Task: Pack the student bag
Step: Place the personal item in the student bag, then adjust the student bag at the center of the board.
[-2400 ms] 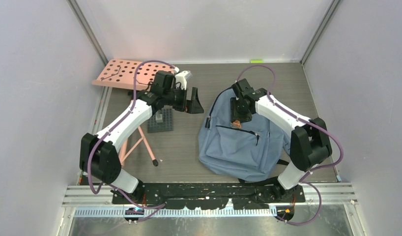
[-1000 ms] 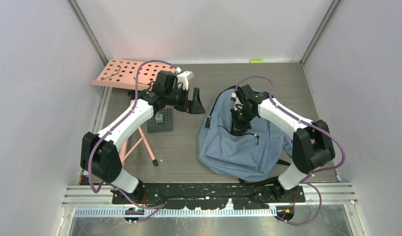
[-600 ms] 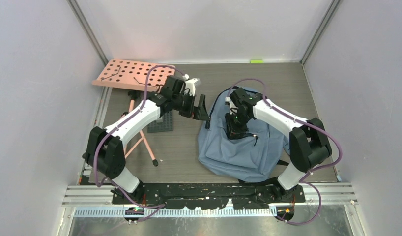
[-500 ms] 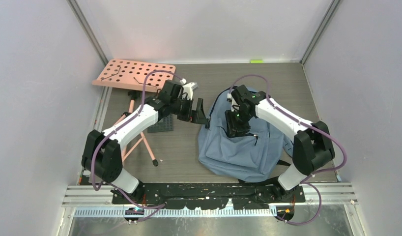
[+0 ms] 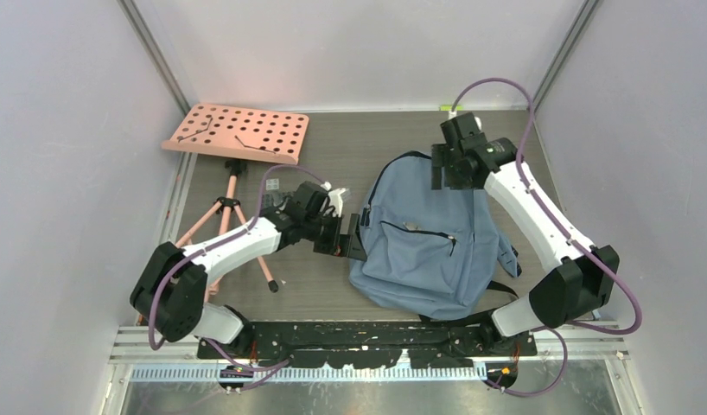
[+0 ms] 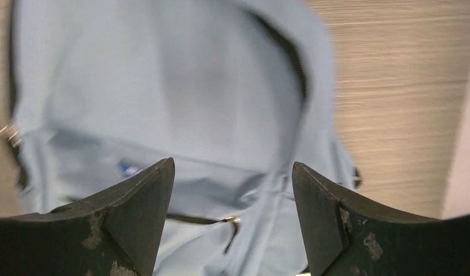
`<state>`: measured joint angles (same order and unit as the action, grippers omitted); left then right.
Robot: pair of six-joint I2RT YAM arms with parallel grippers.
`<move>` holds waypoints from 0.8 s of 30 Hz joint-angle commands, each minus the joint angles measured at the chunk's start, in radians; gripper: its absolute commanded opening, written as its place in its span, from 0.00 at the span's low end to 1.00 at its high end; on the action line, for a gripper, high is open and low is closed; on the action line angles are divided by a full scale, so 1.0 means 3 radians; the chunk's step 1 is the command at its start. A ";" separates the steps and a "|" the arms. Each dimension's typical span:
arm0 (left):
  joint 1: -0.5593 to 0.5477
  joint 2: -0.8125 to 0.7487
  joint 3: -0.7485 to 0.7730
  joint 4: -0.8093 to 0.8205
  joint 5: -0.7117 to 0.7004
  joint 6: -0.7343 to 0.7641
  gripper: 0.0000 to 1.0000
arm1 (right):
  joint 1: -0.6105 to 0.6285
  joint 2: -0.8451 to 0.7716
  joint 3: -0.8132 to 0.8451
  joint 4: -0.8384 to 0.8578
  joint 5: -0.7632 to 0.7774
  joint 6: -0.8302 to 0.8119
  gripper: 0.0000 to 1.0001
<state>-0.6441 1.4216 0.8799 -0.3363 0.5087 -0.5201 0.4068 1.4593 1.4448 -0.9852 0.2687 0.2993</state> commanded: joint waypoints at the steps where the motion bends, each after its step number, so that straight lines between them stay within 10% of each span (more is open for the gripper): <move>1: -0.0034 -0.0180 -0.0229 0.0329 -0.0149 -0.0291 0.90 | -0.0377 0.0008 0.0147 0.0022 0.0719 -0.0110 0.81; 18: -0.0295 -0.0324 -0.1004 0.1085 -0.0367 -0.1103 0.85 | -0.0743 0.0673 0.0213 0.0520 0.0521 -0.0454 0.78; 24: -0.0327 -0.0071 -0.1073 0.1630 -0.0215 -0.1362 0.57 | -0.0825 0.0795 0.0212 0.0618 0.0310 -0.0451 0.63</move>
<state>-0.7376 1.3655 0.5583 -0.0315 0.4068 -0.8562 0.1802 1.6943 1.4643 -0.8543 0.4099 0.1738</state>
